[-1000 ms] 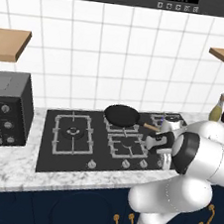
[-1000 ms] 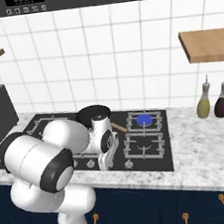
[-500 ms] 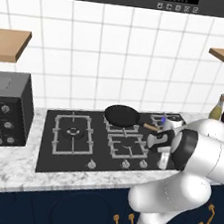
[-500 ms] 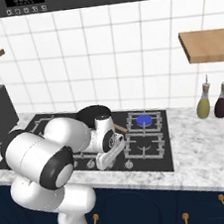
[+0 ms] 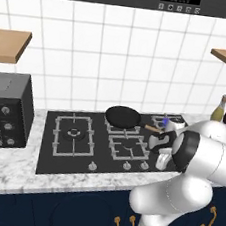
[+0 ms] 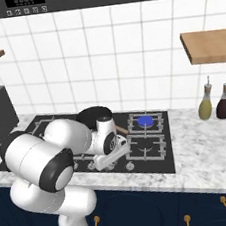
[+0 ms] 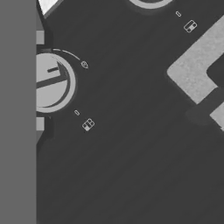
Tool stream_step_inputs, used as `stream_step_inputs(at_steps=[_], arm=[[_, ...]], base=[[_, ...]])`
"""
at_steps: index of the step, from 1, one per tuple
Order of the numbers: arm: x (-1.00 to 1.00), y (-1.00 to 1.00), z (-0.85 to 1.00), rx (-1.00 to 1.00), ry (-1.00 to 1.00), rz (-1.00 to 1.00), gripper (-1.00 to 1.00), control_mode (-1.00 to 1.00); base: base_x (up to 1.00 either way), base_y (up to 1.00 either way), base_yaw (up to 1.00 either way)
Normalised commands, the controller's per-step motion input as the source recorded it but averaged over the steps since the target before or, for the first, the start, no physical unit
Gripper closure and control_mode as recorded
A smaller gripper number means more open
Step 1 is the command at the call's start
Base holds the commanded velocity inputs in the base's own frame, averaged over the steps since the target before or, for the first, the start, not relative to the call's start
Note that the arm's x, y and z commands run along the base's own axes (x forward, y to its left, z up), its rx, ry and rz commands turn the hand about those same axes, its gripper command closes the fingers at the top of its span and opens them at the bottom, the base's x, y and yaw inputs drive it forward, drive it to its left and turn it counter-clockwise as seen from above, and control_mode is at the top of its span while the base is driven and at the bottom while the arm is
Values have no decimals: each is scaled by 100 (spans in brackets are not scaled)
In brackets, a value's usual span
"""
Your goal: Turn off the rear right burner of the stove.
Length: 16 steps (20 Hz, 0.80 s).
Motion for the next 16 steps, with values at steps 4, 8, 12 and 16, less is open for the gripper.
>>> stream_step_inputs(at_steps=[4, 8, 12, 16], arm=[[-12, 15, -49, 0, -12, -36, 100, -100], [-7, 18, -49, 0, -10, -37, 100, -100], [0, 23, -48, 0, -6, -40, 100, -100], [0, 23, -51, 0, -7, -43, 100, -100]], base=[[0, 0, 0], [0, 0, 0], [0, 0, 0], [0, 0, 0]])
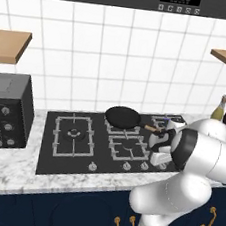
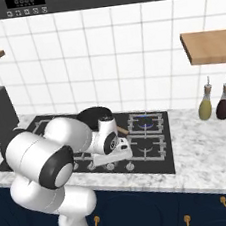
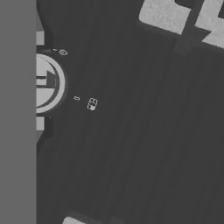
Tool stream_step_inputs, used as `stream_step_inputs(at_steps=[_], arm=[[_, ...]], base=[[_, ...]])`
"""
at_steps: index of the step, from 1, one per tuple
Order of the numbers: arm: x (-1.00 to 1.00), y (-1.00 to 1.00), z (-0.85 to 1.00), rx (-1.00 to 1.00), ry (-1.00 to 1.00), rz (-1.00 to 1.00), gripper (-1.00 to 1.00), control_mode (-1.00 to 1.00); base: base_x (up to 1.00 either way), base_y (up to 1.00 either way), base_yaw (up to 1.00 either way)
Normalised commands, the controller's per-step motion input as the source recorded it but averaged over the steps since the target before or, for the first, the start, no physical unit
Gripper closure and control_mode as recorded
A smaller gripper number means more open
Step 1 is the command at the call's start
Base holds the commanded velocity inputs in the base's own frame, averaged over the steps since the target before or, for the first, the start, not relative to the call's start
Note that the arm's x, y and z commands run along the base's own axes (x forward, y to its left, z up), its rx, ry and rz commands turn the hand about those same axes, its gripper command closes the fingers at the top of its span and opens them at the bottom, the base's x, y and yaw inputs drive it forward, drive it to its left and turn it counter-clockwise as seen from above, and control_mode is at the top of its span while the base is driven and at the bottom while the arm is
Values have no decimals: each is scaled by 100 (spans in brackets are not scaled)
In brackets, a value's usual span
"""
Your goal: Turn off the rear right burner of the stove.
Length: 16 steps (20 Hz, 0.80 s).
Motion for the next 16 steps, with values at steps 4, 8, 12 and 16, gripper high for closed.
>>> stream_step_inputs(at_steps=[4, 8, 12, 16], arm=[[-5, 18, -51, 0, -11, -47, 100, -100], [-9, 16, -55, 0, -12, -50, 100, -100], [-7, 12, -54, 0, -11, -50, 100, -100], [0, 0, -3, 0, -1, -3, 100, -100]], base=[[0, 0, 0], [0, 0, 0], [0, 0, 0], [0, 0, 0]])
